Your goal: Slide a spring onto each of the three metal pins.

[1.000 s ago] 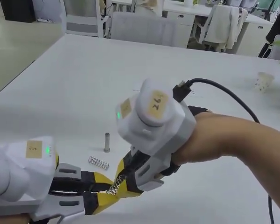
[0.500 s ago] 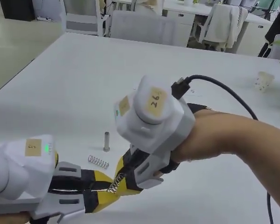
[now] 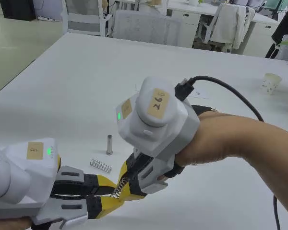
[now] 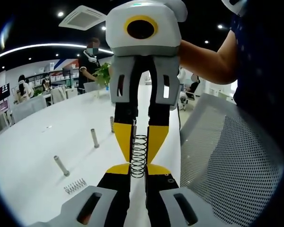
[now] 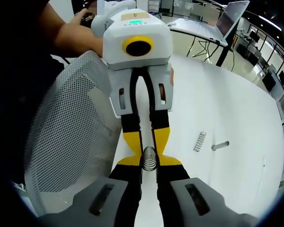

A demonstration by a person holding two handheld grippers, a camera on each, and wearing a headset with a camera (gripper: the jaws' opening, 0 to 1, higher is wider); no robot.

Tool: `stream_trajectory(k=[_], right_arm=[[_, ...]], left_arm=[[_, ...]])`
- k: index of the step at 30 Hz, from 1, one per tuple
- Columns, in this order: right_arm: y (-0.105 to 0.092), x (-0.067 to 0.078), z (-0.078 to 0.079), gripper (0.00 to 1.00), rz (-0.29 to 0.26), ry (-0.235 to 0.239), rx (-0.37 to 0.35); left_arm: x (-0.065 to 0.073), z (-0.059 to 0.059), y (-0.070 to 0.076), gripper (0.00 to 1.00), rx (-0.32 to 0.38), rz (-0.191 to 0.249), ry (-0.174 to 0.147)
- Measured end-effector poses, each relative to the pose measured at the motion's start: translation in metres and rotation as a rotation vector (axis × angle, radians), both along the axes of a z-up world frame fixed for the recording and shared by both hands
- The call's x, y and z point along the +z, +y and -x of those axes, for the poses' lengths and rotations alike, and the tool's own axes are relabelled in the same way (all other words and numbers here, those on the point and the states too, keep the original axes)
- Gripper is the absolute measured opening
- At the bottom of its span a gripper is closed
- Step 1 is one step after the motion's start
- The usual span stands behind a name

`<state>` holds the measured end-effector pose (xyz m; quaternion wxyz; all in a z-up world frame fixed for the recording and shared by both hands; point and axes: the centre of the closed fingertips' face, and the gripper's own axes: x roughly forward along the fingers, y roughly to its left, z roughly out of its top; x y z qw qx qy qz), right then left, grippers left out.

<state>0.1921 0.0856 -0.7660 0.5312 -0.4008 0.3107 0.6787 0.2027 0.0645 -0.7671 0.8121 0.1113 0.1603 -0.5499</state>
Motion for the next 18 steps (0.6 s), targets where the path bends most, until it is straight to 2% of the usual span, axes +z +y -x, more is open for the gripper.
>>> stream_trajectory(k=[8, 18], right_arm=[[-0.002, 0.000, -0.003, 0.08, 0.004, -0.005, -0.006], [-0.013, 0.003, -0.013, 0.08, 0.011, -0.020, -0.031]], left_arm=[[0.001, 0.000, 0.000, 0.08, 0.011, 0.013, 0.011], [0.003, -0.007, 0.008, 0.22, 0.072, 0.043, 0.042]])
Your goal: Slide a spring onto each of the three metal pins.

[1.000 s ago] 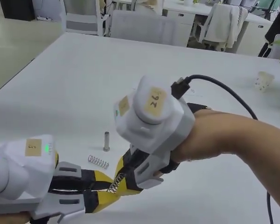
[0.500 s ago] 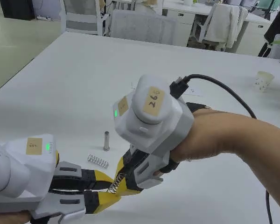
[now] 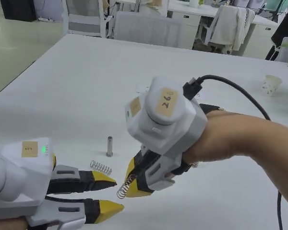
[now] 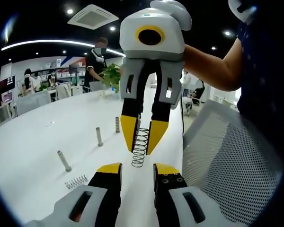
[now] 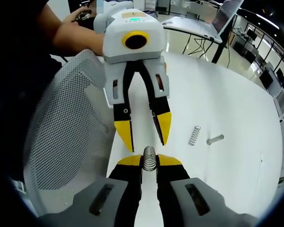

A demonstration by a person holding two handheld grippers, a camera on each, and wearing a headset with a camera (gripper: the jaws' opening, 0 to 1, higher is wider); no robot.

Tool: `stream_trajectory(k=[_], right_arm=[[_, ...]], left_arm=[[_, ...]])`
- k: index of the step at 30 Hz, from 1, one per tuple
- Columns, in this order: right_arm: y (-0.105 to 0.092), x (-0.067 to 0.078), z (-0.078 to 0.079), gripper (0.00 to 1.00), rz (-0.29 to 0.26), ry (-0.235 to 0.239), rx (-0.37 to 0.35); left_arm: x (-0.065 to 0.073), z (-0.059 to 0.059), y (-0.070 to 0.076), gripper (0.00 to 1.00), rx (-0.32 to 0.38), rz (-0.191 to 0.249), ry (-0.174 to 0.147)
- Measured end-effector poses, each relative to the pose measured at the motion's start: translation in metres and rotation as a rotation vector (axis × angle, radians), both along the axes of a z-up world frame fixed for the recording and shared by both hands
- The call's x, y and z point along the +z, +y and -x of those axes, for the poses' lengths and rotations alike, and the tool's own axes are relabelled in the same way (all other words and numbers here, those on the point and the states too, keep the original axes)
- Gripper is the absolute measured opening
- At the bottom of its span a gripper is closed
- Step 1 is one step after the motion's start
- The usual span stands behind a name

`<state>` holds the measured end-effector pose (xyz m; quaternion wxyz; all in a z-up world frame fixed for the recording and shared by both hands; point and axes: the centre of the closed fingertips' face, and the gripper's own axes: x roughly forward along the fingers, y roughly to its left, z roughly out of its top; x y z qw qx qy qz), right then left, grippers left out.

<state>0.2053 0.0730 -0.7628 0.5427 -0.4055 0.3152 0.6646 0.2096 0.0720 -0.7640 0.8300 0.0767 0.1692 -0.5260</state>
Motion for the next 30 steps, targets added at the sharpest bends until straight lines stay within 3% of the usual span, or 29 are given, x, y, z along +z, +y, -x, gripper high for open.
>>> stream_trajectory(k=[17, 30], right_arm=[[-0.017, 0.001, -0.013, 0.08, 0.015, -0.015, -0.047], [-0.032, 0.003, -0.023, 0.08, 0.030, -0.015, -0.083]], left_arm=[[-0.002, -0.010, 0.020, 0.48, 0.113, 0.021, 0.013], [-0.004, -0.016, 0.034, 0.63, 0.180, 0.031, 0.019]])
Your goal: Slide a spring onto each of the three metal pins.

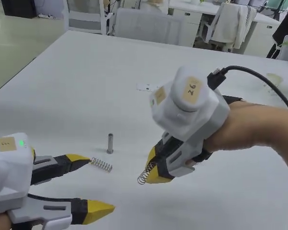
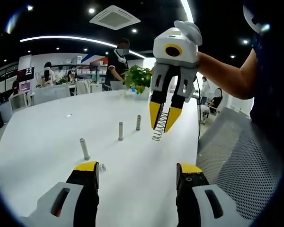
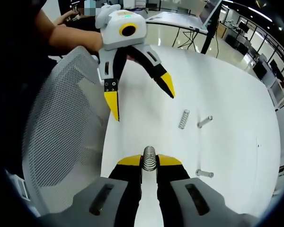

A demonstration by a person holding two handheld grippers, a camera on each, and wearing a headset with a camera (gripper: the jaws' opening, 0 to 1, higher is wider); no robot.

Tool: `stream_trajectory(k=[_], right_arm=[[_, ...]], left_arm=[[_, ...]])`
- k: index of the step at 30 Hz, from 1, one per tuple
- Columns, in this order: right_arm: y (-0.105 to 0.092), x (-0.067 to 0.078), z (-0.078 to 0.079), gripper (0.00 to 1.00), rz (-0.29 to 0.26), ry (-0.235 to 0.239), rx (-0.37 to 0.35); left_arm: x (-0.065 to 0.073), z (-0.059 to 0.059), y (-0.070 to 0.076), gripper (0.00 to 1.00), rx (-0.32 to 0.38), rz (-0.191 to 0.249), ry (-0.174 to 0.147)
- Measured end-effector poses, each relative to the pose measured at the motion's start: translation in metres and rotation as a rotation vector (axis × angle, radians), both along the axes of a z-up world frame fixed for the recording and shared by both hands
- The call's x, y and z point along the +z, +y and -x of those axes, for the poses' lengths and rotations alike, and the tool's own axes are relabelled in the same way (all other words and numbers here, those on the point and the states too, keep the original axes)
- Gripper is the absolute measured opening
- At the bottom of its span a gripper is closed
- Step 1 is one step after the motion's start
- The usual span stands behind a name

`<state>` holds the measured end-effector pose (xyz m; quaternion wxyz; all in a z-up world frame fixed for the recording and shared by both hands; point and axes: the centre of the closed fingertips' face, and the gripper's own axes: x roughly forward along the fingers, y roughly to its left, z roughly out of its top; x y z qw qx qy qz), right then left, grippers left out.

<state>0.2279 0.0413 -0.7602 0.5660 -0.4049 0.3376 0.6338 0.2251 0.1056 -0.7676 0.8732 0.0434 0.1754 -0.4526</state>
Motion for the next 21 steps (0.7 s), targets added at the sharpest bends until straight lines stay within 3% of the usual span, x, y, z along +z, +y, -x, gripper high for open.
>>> stream_trajectory(k=[21], right_arm=[[-0.035, 0.009, -0.035, 0.08, 0.035, -0.029, -0.086]], left_arm=[[0.000, -0.002, 0.006, 0.66, 0.028, 0.007, 0.007]])
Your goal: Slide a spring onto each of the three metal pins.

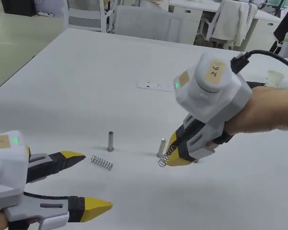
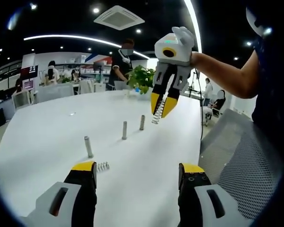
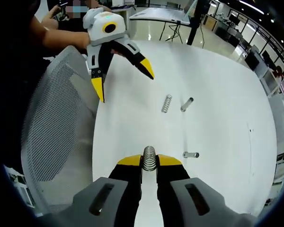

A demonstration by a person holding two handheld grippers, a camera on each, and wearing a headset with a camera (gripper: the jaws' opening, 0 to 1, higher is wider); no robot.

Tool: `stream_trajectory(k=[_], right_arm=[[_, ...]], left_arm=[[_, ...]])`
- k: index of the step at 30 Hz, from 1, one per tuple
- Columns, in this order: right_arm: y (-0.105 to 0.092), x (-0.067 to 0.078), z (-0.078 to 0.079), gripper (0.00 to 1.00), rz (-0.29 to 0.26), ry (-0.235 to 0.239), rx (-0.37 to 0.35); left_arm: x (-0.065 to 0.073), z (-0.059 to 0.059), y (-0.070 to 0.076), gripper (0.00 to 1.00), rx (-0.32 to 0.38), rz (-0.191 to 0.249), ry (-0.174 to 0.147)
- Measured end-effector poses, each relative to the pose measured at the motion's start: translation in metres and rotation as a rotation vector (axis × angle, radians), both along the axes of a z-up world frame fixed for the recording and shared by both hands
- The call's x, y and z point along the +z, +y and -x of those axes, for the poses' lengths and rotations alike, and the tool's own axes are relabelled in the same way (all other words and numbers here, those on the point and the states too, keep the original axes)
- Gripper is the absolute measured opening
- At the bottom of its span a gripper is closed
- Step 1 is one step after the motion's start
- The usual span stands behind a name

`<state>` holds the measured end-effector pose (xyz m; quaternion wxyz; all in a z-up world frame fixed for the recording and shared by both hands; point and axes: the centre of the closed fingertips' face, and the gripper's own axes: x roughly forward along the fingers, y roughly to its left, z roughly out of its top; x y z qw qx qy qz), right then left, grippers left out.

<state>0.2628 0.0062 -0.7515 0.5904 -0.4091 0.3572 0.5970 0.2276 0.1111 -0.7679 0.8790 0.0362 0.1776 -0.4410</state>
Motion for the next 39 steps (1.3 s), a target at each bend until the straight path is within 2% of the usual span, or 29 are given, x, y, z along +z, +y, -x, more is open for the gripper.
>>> stream_trajectory(k=[15, 22, 26, 27, 39], right_arm=[[-0.012, -0.007, -0.032, 0.08, 0.052, -0.015, -0.047], [-0.011, -0.009, -0.047, 0.08, 0.067, -0.024, -0.060], [-0.011, -0.012, -0.058, 0.08, 0.083, -0.034, -0.067], [-0.012, -0.015, -0.067, 0.08, 0.094, -0.039, -0.066], [-0.012, -0.024, -0.080, 0.08, 0.128, -0.040, -0.075]], left_arm=[[-0.001, 0.002, -0.002, 0.65, -0.007, -0.001, 0.003], [-0.001, 0.002, -0.003, 0.64, -0.010, 0.000, 0.003], [-0.001, 0.002, -0.003, 0.64, -0.010, 0.002, 0.002], [-0.001, 0.002, -0.003, 0.64, -0.010, 0.002, 0.003], [-0.002, 0.003, -0.001, 0.63, -0.003, 0.001, 0.007]])
